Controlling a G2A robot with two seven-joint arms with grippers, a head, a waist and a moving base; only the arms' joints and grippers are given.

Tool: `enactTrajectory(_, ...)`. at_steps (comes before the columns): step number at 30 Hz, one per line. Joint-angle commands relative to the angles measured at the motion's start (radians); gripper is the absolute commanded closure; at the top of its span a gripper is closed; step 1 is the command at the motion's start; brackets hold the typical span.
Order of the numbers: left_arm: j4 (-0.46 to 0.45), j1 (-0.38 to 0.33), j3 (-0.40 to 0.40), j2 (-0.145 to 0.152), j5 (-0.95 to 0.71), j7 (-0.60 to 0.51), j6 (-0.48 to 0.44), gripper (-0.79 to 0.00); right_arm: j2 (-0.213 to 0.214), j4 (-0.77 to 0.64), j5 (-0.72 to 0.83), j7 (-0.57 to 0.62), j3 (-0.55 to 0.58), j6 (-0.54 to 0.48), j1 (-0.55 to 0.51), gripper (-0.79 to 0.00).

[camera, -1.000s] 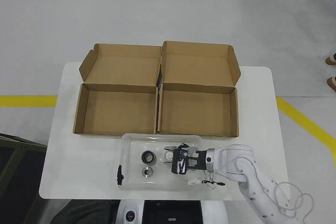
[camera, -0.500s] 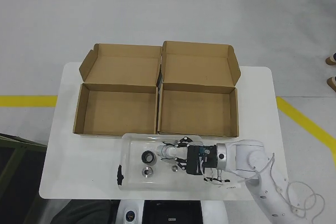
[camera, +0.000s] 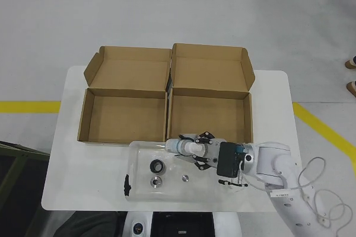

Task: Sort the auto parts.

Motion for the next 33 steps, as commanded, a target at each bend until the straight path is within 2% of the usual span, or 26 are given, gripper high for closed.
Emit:
enactTrajectory(1,0.000,0.000,0.000,0.000,0.000,0.000,0.000,-0.785,0.001,-0.001,0.009,-0.011,0.010,0.006,-0.001,0.000)
enactTrajectory(11,0.000,0.000,0.000,0.000,0.000,0.000,0.000,-0.785,0.006,0.029,0.060,-0.081,0.056,0.027,0.005,0.000)
enactTrajectory(22,0.000,0.000,0.000,0.000,0.000,0.000,0.000,-0.785,0.005,0.082,0.092,-0.105,0.050,0.040,0.037,0.000)
enactTrajectory(33,0.000,0.000,0.000,0.000,0.000,0.000,0.000,-0.785,-0.001,0.167,0.140,-0.015,0.017,0.092,0.127,0.000)
